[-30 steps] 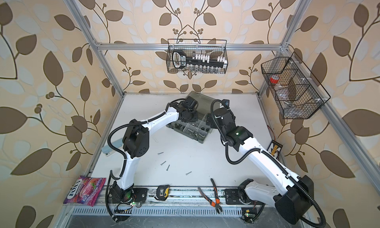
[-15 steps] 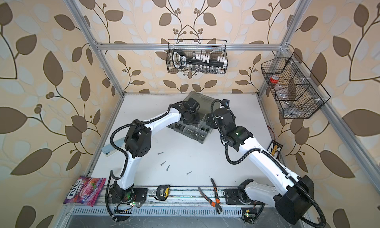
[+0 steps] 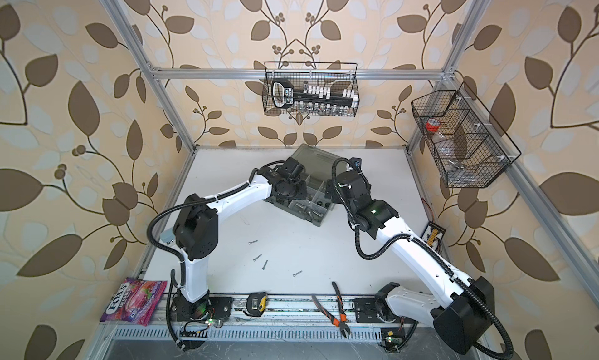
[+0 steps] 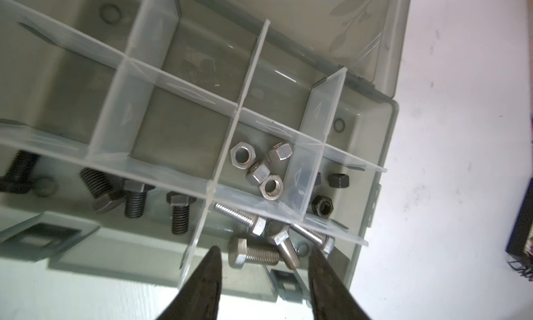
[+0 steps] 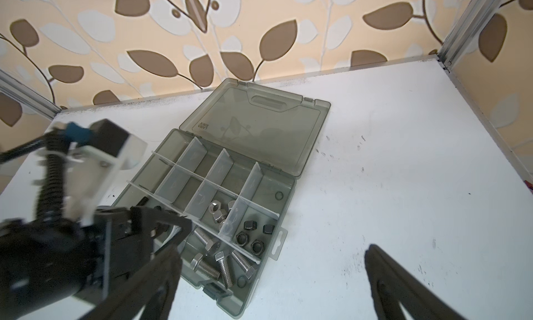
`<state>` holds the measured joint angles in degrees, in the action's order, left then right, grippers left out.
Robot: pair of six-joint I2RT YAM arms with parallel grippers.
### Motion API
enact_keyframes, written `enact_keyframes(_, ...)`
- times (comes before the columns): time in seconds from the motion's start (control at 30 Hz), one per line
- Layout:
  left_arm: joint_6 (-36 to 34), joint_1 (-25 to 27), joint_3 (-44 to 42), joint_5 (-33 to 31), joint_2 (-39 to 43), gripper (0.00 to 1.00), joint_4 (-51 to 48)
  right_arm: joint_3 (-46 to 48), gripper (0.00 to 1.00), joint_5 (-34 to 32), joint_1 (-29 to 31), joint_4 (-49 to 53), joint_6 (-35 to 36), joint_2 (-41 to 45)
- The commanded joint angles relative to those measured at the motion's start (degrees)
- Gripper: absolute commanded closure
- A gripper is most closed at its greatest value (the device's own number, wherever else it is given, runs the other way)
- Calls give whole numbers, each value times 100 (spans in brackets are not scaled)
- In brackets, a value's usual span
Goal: Sort the screws and nuts into containers
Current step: 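Move the left gripper from the box to the thin silver screws on the table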
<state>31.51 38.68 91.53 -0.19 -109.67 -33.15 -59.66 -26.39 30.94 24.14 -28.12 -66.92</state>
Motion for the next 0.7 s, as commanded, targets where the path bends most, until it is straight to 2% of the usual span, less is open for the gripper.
enact_keyframes(0.0, -210, 34, -596, -567, 905, 46, 180, 125, 0, -135, -17, 84, -31, 89)
enact_keyframes(0.2, -685, -68, -2140, -1413, 1699, 36, -184, 156, 0, -241, -11, 75, 25, 146)
enact_keyframes(0.33, -909, -70, -2893, -1649, 2052, 34, -560, 155, 1, -268, -11, 75, 35, 103)
enact_keyframes(0.43, -1014, -66, -3342, -1688, 2278, 24, -789, 160, 0, -262, -11, 76, 28, 82)
enact_keyframes(0.57, -883, -65, -3684, -1648, 2478, 25, -1024, 140, 0, -269, -17, 73, 40, 56)
enact_keyframes(0.67, -754, -62, -3879, -1614, 2534, 32, -1069, 121, 0, -272, -16, 82, 52, 34)
